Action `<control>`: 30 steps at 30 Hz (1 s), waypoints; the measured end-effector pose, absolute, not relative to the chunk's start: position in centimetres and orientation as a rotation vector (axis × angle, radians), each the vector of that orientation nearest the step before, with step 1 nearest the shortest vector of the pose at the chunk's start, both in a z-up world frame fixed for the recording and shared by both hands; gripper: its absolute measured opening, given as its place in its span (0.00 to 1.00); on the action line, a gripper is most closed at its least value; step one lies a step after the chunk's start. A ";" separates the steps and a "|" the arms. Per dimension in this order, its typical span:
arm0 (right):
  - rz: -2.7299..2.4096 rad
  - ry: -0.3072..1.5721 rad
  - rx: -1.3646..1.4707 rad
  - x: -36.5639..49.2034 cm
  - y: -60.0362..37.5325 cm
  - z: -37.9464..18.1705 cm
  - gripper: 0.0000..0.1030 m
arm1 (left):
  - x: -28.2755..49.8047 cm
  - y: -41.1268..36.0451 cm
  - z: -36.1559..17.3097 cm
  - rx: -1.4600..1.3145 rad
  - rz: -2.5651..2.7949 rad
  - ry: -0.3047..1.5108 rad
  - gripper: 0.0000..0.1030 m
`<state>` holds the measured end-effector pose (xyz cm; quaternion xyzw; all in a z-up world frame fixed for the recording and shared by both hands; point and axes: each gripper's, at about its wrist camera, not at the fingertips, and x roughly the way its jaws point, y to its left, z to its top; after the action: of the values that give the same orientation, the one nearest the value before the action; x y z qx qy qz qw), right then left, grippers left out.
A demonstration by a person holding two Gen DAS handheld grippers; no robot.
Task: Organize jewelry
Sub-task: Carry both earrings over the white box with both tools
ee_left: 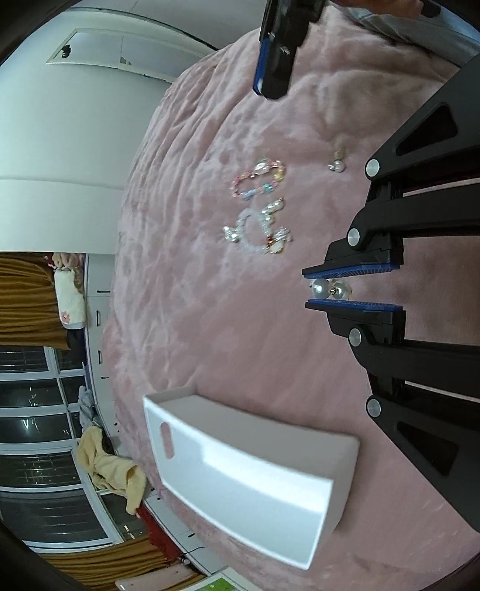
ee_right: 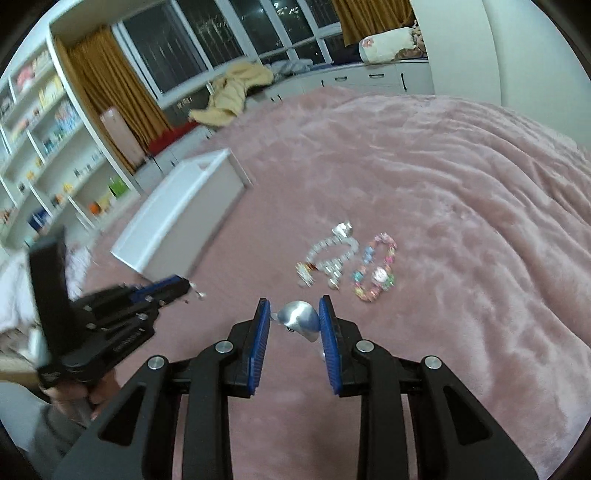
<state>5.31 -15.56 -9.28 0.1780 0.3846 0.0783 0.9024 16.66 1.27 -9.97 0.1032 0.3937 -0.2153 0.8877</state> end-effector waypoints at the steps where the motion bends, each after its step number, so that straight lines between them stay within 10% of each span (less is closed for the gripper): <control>1: 0.177 0.792 0.395 5.5 -15.9 -8.9 0.27 | 16.8 1.4 -9.5 0.221 -0.440 0.810 0.16; 30: 0.515 0.841 0.282 26.7 1.1 -4.0 0.27 | 25.8 14.3 -4.5 0.199 -0.146 0.758 0.16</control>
<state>26.71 1.11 -4.00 0.1349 0.4025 0.2464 0.8713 25.84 14.32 -4.47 0.0969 0.3691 -0.0709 0.9216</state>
